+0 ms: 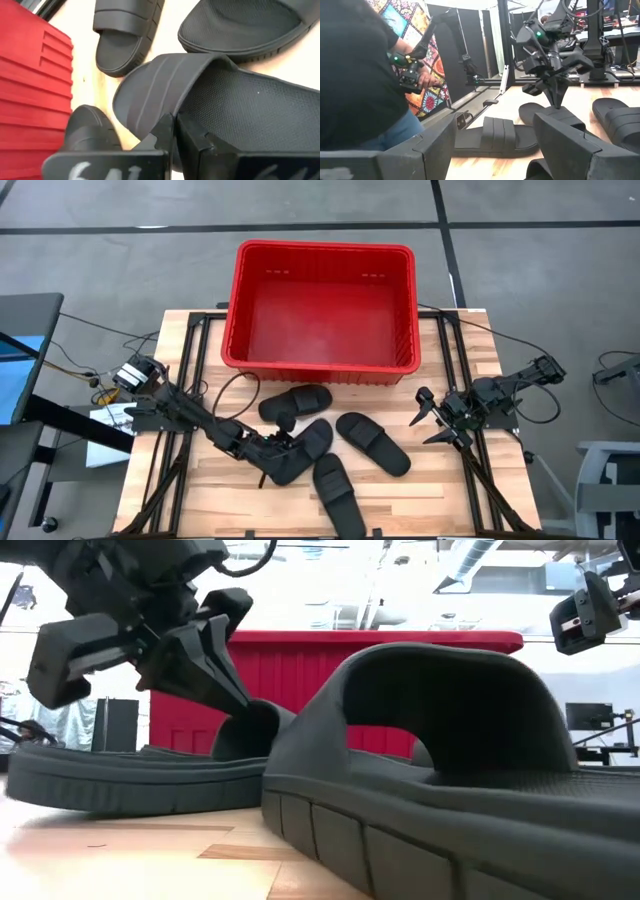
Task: Pick and place slides into bin
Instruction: Put the slipper into the organizer bin
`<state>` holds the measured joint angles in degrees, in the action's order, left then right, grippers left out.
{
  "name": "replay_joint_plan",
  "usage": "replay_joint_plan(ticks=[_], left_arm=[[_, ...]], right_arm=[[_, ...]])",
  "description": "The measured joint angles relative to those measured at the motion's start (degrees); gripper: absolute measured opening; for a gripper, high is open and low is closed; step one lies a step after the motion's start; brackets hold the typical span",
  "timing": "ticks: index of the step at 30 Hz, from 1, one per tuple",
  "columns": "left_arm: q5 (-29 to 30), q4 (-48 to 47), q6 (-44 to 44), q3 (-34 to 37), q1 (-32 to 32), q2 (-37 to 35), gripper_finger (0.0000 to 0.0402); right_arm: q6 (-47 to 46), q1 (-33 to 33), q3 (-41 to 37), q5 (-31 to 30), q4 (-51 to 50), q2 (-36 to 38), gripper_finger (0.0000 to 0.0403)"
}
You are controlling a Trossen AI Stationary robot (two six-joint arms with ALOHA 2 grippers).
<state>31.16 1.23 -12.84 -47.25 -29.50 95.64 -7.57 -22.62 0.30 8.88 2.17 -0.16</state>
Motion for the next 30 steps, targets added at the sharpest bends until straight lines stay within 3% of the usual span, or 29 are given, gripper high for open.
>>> replay_joint_plan(ticks=[9, 17, 25, 30], left_arm=[[7.6, -11.4, 0.0, -5.2, -1.0, -0.4, 0.0000], [15.7, -11.3, 1.1, -6.3, -1.6, -6.6, 0.0000], [29.6, -2.0, 2.0, -6.3, -5.1, -14.1, 0.0000], [35.8, 8.7, -5.0, -6.3, -5.8, -17.5, 0.0000]], right_arm=[[0.0, 0.0, 0.0, 0.0, 0.0, 0.0, 0.0260], [0.0, 0.0, 0.0, 0.0, 0.0, 0.0, 0.0260], [0.0, 0.0, 0.0, 0.0, 0.0, 0.0, 0.0260], [0.0, 0.0, 0.0, 0.0, 0.0, 0.0, 0.0260]])
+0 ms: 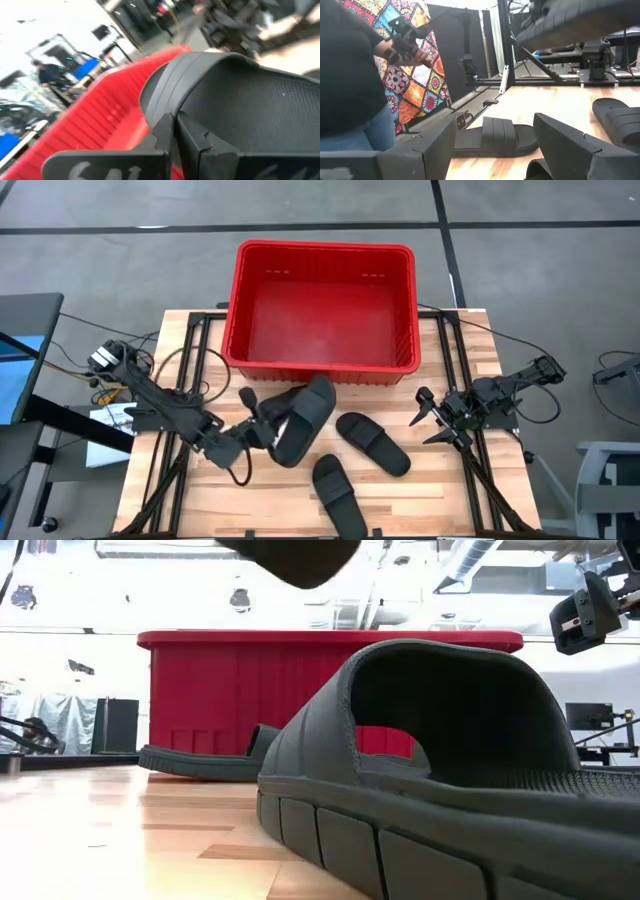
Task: Pick and place slides into bin
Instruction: Put the slipper into the organizer bin
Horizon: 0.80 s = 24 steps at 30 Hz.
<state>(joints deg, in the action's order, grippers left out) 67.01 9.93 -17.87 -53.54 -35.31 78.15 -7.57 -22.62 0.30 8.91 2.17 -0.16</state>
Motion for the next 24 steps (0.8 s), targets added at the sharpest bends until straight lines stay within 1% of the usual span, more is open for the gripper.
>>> replay_joint_plan(ticks=[7, 11, 15, 19, 21, 24], left_arm=[[4.6, 16.3, -17.2, 0.0, 1.1, -2.0, 0.0000], [5.3, 21.7, -24.2, 0.0, 2.7, -3.3, 0.0000], [5.2, 24.1, -28.2, 0.0, 4.8, -4.5, 0.0000], [3.9, 23.7, -31.0, -1.1, 7.1, -5.6, 0.0000], [2.4, 22.3, -32.5, -2.9, 8.5, -5.8, 0.0000], [-1.0, 16.7, -33.3, -7.3, 11.1, -5.9, 0.0000]], right_arm=[[0.0, 0.0, 0.0, 0.0, 0.0, 0.0, 0.0260], [0.0, 0.0, 0.0, 0.0, 0.0, 0.0, 0.0260], [0.0, 0.0, 0.0, 0.0, 0.0, 0.0, 0.0260], [0.0, 0.0, 0.0, 0.0, 0.0, 0.0, 0.0260], [0.0, 0.0, 0.0, 0.0, 0.0, 0.0, 0.0260], [0.0, 0.0, 0.0, 0.0, 0.0, 0.0, 0.0260]])
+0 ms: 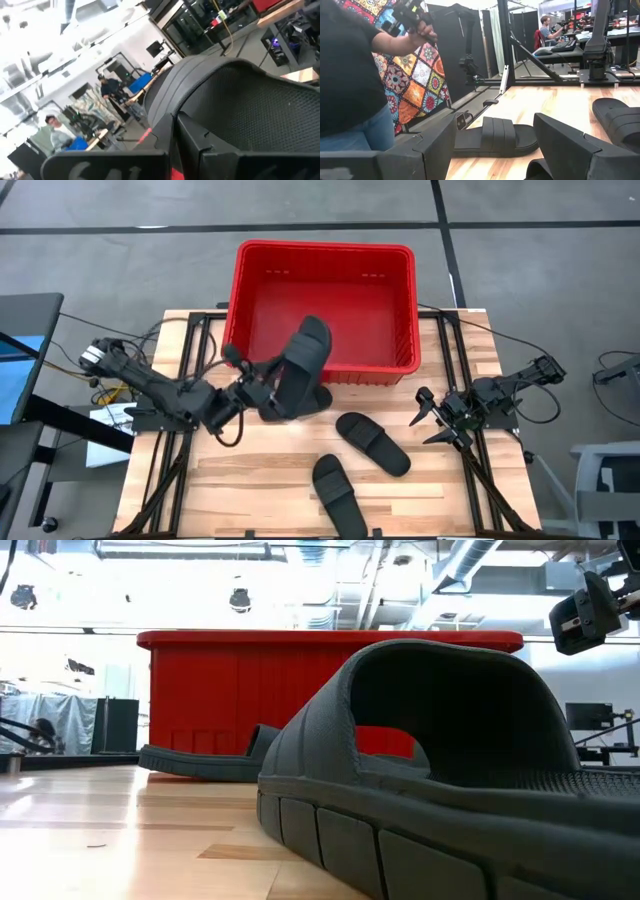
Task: Pick and place slides into bin
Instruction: Put the slipper into the organizer bin
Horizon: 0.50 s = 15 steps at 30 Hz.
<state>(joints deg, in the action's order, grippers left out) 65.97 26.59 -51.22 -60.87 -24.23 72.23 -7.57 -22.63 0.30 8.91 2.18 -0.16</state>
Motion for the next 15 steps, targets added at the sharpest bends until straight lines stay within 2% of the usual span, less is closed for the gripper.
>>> replay_joint_plan(ticks=[8, 15], left_arm=[[-12.4, -25.1, 9.5, -13.3, 10.1, 0.0, 0.0000], [-18.5, -33.7, 12.9, -18.3, 18.7, 0.0, 0.0000]], right_arm=[[0.0, 0.0, 0.0, 0.0, 0.0, 0.0, 0.0260], [0.0, 0.0, 0.0, 0.0, 0.0, 0.0, 0.0260]])
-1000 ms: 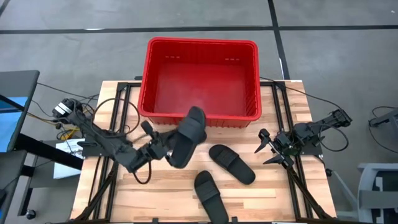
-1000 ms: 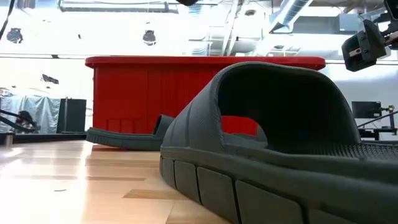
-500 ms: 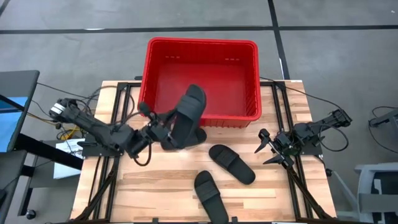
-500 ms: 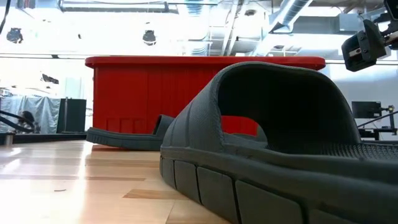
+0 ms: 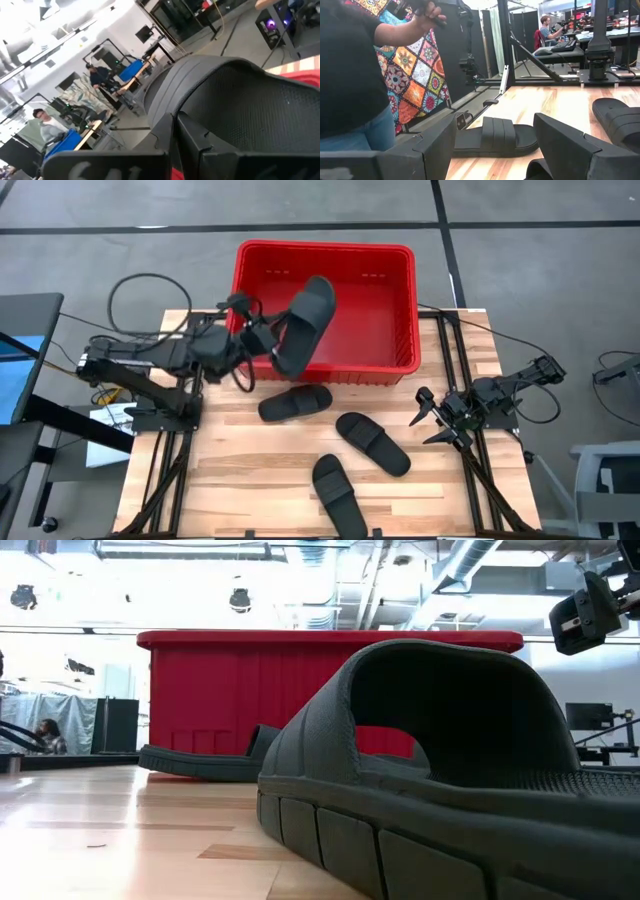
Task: Pick and place slides into bin
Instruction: Put the slipper into the organizer bin
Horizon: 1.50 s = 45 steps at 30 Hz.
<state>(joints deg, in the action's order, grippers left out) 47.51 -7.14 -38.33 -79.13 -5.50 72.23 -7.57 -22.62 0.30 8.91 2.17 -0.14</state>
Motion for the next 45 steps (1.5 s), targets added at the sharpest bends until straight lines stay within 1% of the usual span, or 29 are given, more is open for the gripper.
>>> replay_joint_plan(ticks=[5, 13, 19, 33, 36, 45], left_arm=[[-5.0, -2.6, 1.7, 0.0, 5.5, 0.0, 0.0000], [-9.4, -4.5, 3.4, 0.0, 13.4, 0.2, 0.0000], [-10.7, -4.5, 2.2, 0.0, 18.5, 2.7, 0.0000], [-13.7, -2.2, -0.4, 0.1, 27.8, 14.0, 0.0000], [-14.5, -2.2, -0.5, 0.1, 29.1, 15.8, 0.0000], [-13.8, -2.5, 0.6, 0.1, 31.1, 20.2, 0.0000]], right_arm=[[0.0, 0.0, 0.0, 0.0, 0.0, 0.0, 0.0260], [0.0, 0.0, 0.0, 0.0, 0.0, 0.0, 0.0260], [0.0, 0.0, 0.0, 0.0, 0.0, 0.0, 0.0260], [0.0, 0.0, 0.0, 0.0, 0.0, 0.0, 0.0260], [0.0, 0.0, 0.0, 0.0, 0.0, 0.0, 0.0260], [0.0, 0.0, 0.0, 0.0, 0.0, 0.0, 0.0260]])
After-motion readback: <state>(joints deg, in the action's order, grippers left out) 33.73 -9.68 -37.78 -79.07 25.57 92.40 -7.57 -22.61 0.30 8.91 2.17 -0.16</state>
